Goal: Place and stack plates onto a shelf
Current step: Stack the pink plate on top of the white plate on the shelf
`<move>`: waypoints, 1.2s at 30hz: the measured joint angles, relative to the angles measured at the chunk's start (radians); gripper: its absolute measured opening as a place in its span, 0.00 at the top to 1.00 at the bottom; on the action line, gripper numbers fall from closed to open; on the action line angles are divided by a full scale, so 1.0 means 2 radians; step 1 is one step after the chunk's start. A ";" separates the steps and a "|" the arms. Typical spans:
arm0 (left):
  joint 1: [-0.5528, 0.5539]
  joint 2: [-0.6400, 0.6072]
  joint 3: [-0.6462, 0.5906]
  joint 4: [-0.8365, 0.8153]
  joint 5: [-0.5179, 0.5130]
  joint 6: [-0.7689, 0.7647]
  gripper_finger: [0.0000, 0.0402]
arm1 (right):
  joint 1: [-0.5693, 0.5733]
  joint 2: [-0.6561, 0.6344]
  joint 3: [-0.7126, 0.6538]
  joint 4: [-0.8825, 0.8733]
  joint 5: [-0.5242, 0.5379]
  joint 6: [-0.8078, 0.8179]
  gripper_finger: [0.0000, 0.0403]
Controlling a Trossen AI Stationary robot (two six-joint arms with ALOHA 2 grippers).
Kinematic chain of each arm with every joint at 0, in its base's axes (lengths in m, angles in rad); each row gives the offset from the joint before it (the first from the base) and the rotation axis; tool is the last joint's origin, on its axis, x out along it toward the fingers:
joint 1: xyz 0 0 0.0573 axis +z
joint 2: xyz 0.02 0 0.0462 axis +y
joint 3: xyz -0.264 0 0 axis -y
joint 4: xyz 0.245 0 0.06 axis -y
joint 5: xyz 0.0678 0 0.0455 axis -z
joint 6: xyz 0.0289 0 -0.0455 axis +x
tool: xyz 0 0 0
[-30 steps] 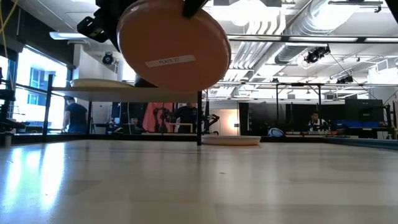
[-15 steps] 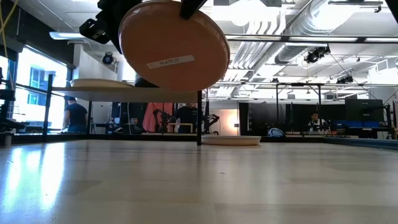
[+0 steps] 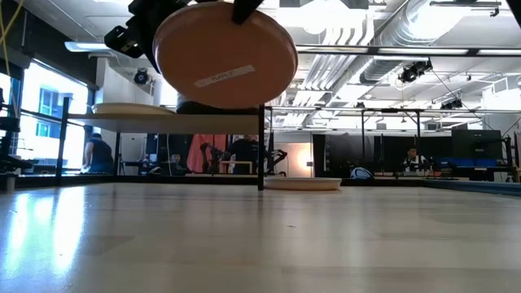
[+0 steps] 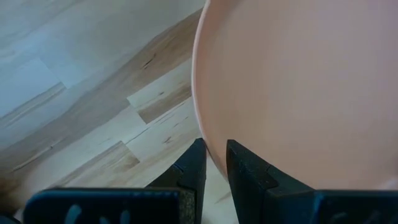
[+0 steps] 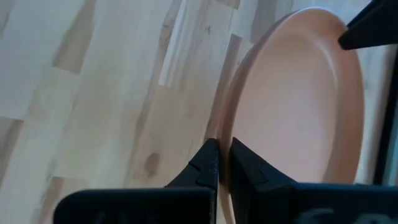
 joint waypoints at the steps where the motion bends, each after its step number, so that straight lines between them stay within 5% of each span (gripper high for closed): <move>1: 0.000 0.000 0.000 0.000 0.000 0.000 0.88 | 0.002 0.000 0.000 0.000 0.006 -0.004 1.00; 8: 0.000 0.000 0.000 -0.006 0.000 0.008 0.88 | 0.013 0.000 0.000 0.009 0.045 -0.033 1.00; 36: 0.000 0.000 0.000 -0.011 -0.009 0.041 0.99 | 0.008 -0.003 0.019 0.015 0.019 0.011 1.00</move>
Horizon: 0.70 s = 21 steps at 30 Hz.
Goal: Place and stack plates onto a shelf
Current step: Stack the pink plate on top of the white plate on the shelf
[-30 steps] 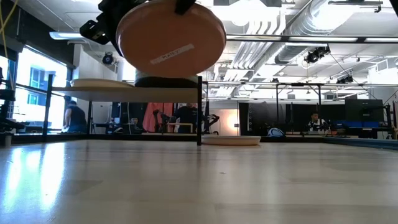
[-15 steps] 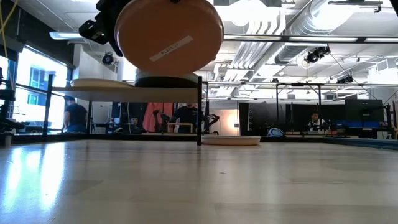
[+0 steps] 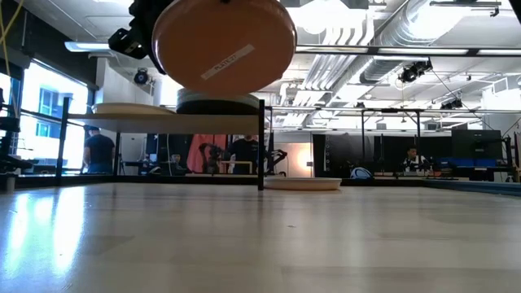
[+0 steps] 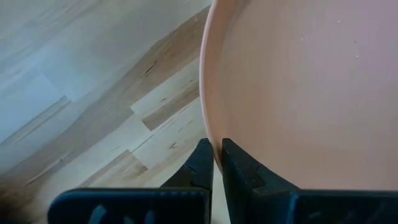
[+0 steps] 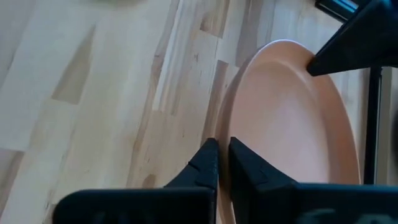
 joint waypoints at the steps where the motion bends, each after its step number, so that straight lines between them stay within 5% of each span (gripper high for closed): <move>1: 0.000 0.000 0.000 -0.001 0.000 0.000 0.99 | 0.000 0.000 0.000 0.000 -0.001 0.000 0.99; 21: 0.004 0.000 0.000 -0.012 0.000 0.051 1.00 | 0.014 -0.006 0.000 -0.039 -0.006 0.092 0.63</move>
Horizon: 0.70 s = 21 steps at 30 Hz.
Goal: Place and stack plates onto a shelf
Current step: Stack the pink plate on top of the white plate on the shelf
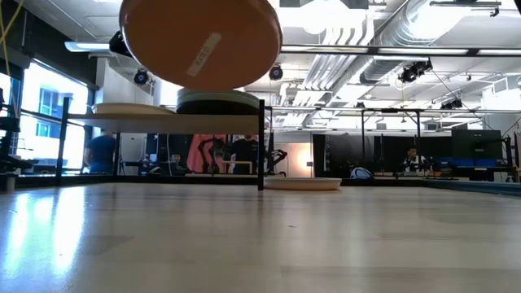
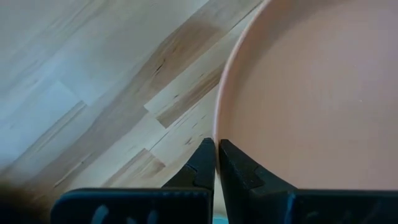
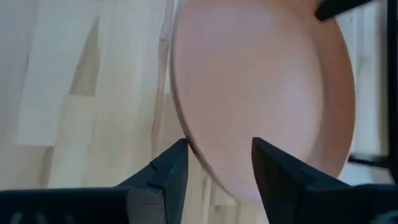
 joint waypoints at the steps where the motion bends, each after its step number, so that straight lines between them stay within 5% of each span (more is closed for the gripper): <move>1: 0.002 0.000 0.000 0.000 0.000 0.004 1.00 | 0.001 -0.001 0.000 -0.003 -0.002 0.011 0.63; 21: 0.031 0.000 -0.001 -0.024 -0.002 0.063 1.00 | 0.001 -0.002 0.000 -0.082 -0.030 0.135 0.62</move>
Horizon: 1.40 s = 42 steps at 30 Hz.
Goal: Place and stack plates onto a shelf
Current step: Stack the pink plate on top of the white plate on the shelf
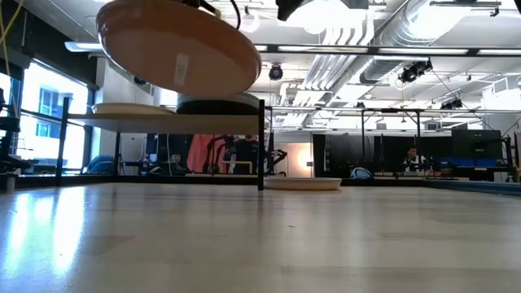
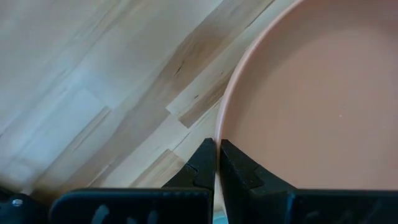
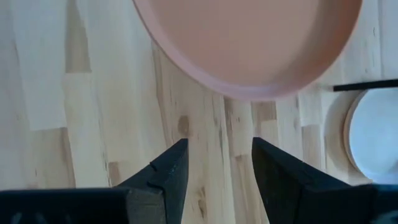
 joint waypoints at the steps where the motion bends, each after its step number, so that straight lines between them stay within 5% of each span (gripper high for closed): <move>1: 0.002 0.000 0.000 -0.001 0.000 0.003 1.00 | 0.000 0.000 0.000 -0.004 0.000 0.001 0.62; 25: 0.084 -0.084 0.000 -0.012 -0.025 0.033 1.00 | -0.058 0.000 0.000 -0.035 0.042 -0.117 0.62; 42: 0.229 -0.174 0.000 -0.037 -0.095 0.016 1.00 | -0.149 -0.066 -0.033 -0.035 0.027 -0.199 0.62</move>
